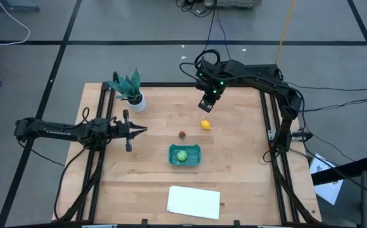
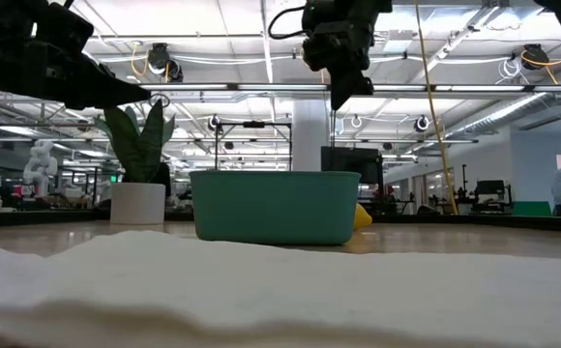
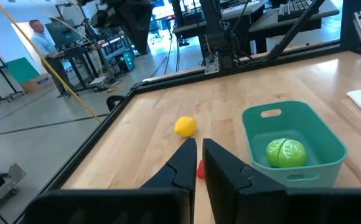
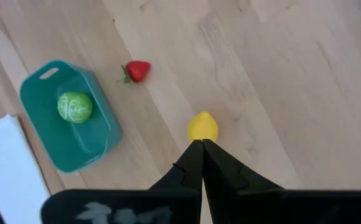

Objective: Pick and placing Produce into tupperware
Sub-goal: Put the lemon into the blue bin

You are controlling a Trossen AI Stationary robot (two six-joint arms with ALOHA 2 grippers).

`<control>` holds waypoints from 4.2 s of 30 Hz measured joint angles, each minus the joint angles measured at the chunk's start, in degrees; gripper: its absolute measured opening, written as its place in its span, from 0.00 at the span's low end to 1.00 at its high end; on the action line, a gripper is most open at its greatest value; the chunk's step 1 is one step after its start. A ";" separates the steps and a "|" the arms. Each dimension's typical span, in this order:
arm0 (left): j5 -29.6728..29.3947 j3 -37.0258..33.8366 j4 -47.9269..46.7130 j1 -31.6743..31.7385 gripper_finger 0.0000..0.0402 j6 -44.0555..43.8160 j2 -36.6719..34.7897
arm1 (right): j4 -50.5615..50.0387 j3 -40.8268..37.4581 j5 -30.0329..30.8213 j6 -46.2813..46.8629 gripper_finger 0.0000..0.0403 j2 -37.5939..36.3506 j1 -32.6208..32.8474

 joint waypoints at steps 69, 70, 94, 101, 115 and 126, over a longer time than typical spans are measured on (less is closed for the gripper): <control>-0.02 0.00 -1.79 0.00 0.08 -2.51 0.01 | -3.83 -0.66 5.51 -2.74 0.82 12.07 2.83; -0.02 0.00 -1.79 0.00 0.08 -2.70 0.02 | -3.07 -1.21 5.55 -2.62 0.82 12.13 2.83; -0.02 0.00 -3.29 0.00 0.08 -2.87 0.02 | 12.25 -18.08 5.11 -1.43 0.82 11.43 1.85; -0.02 0.00 -3.27 0.00 0.08 -2.82 0.00 | 14.20 -21.59 4.97 -0.72 0.82 11.43 1.95; -0.02 0.00 -3.23 0.00 0.08 -2.82 0.00 | 17.99 -24.87 4.94 -1.62 0.77 11.43 1.98; -0.02 0.00 -3.21 0.00 0.08 -2.82 0.02 | 20.74 -24.87 4.94 -0.41 0.77 11.43 1.87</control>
